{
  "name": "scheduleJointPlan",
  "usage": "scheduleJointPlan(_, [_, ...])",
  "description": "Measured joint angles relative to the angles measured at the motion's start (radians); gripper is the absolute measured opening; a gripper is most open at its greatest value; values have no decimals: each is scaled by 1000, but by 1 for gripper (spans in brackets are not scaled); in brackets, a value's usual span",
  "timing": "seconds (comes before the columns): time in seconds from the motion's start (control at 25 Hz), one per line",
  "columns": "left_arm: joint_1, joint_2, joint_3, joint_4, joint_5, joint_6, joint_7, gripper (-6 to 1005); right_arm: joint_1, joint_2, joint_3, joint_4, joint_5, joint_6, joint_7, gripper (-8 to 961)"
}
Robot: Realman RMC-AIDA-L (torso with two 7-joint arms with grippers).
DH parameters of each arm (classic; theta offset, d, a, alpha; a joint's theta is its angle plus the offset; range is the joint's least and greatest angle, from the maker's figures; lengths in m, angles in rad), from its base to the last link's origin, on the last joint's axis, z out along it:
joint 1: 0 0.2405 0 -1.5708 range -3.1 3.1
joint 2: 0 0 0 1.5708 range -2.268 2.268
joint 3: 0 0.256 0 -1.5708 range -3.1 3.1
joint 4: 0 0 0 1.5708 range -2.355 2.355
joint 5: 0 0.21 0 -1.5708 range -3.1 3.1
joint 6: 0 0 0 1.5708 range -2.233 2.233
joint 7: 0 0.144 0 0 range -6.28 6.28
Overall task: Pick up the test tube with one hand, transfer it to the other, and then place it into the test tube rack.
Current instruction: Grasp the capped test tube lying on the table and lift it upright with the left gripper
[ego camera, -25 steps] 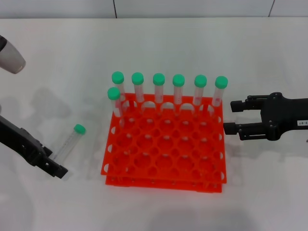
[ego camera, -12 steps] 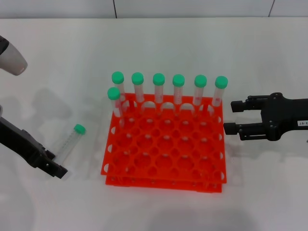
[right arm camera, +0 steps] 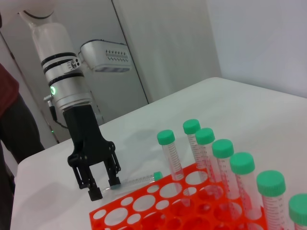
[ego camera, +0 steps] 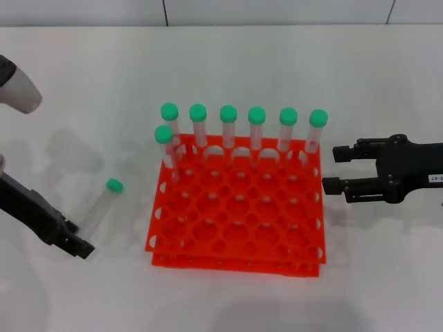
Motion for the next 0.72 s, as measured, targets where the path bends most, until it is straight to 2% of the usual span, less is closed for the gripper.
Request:
scheduleJointPlan(0.08, [-2, 0, 3, -14, 0, -9, 0, 664, 0, 0, 0, 0, 0, -1, 0, 714])
scheduleJointPlan(0.32, [-6, 0, 3, -18, 3, -13, 0, 493, 1, 0, 0, -3, 0, 0, 0, 714])
scheduleJointPlan(0.72, [-7, 1, 4, -18, 8, -31, -1, 481, 5, 0, 0, -3, 0, 0, 0, 713])
